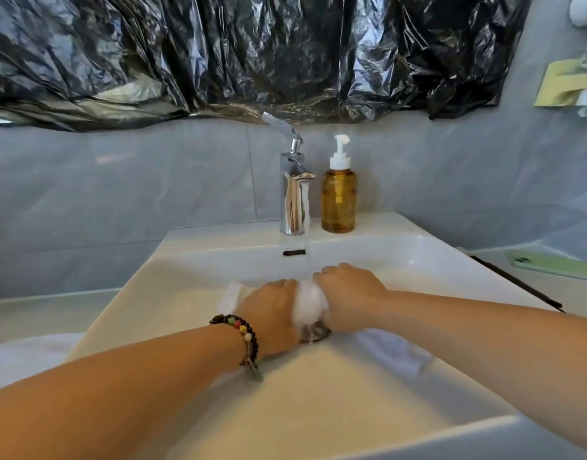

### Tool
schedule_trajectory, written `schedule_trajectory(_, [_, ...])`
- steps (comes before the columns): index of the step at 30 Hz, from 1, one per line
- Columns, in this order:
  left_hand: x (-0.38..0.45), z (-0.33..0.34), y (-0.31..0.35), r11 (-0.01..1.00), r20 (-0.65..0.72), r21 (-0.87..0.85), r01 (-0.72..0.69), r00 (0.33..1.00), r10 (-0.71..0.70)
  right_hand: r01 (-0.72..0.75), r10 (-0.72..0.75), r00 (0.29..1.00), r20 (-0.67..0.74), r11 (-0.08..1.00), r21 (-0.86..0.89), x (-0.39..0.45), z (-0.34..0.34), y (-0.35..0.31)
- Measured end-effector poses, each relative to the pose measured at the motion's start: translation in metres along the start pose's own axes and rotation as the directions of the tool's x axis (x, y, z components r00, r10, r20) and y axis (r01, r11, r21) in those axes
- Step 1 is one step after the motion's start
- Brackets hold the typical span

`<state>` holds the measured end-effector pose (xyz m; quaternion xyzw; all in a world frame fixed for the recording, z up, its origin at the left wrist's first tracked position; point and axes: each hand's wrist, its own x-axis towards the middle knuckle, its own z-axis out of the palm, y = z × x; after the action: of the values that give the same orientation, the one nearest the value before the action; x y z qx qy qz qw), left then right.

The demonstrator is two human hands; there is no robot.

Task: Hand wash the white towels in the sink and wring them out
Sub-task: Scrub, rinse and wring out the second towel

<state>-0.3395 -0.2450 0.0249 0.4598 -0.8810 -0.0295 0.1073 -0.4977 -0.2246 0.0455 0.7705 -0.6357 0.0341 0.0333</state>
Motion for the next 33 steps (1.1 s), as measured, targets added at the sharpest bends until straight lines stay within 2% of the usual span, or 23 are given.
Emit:
schedule_trajectory(2, [0.004, -0.009, -0.001, 0.996, -0.035, -0.095, 0.006, 0.999, -0.009, -0.028, 0.026, 0.999, 0.021, 0.994, 0.109, 0.003, -0.008, 0.003])
schedule_trajectory(4, [0.011, -0.028, -0.006, 0.951, 0.005, -0.310, 0.016, 1.000, -0.015, -0.093, 0.064, 0.992, 0.109, 0.952, 0.292, 0.004, -0.024, 0.011])
schedule_trajectory(7, [0.018, -0.057, -0.014, 0.826, 0.260, -0.545, 0.143, 0.966, 0.004, -0.278, 0.094, 0.918, 0.384, 0.843, 0.460, 0.003, -0.047, 0.030])
schedule_trajectory(9, [0.017, -0.059, -0.019, 0.793, 0.380, -0.571, 0.212, 0.924, 0.027, -0.334, 0.061, 0.867, 0.494, 0.808, 0.486, 0.003, -0.048, 0.037])
schedule_trajectory(11, [0.016, -0.055, -0.026, 0.896, 0.372, -0.404, 0.187, 0.928, -0.026, -0.274, 0.064, 0.901, 0.428, 0.849, 0.451, 0.004, -0.041, 0.036])
schedule_trajectory(13, [0.017, -0.051, -0.033, 0.969, 0.261, -0.204, 0.137, 0.962, -0.081, -0.142, 0.063, 0.971, 0.229, 0.927, 0.346, 0.001, -0.031, 0.031])
schedule_trajectory(16, [0.011, -0.040, -0.031, 0.973, 0.228, -0.223, 0.049, 0.974, 0.003, 0.061, -0.062, 0.998, 0.011, 0.996, 0.065, -0.011, -0.017, 0.024])
schedule_trajectory(17, [0.008, -0.029, -0.027, 0.971, 0.212, -0.239, 0.015, 0.976, 0.038, 0.101, -0.101, 0.995, -0.016, 0.994, 0.031, -0.015, -0.011, 0.023])
schedule_trajectory(19, [0.002, -0.009, -0.018, 0.962, 0.133, -0.272, -0.026, 0.989, 0.065, 0.143, -0.139, 0.989, -0.054, 0.987, 0.076, -0.020, 0.003, 0.025])
schedule_trajectory(24, [-0.004, 0.005, -0.009, 0.991, -0.020, -0.127, -0.038, 0.999, 0.036, 0.230, -0.215, 0.962, -0.168, 0.970, 0.079, -0.014, 0.021, 0.033])
schedule_trajectory(28, [0.000, 0.004, -0.005, 0.993, -0.049, -0.114, -0.009, 0.999, 0.004, 0.253, -0.248, 0.934, -0.257, 0.967, -0.015, -0.003, 0.028, 0.037])
schedule_trajectory(33, [0.007, 0.001, -0.001, 0.997, -0.054, -0.046, 0.062, 0.996, -0.065, 0.215, -0.224, 0.951, -0.213, 0.974, -0.064, 0.008, 0.025, 0.031])
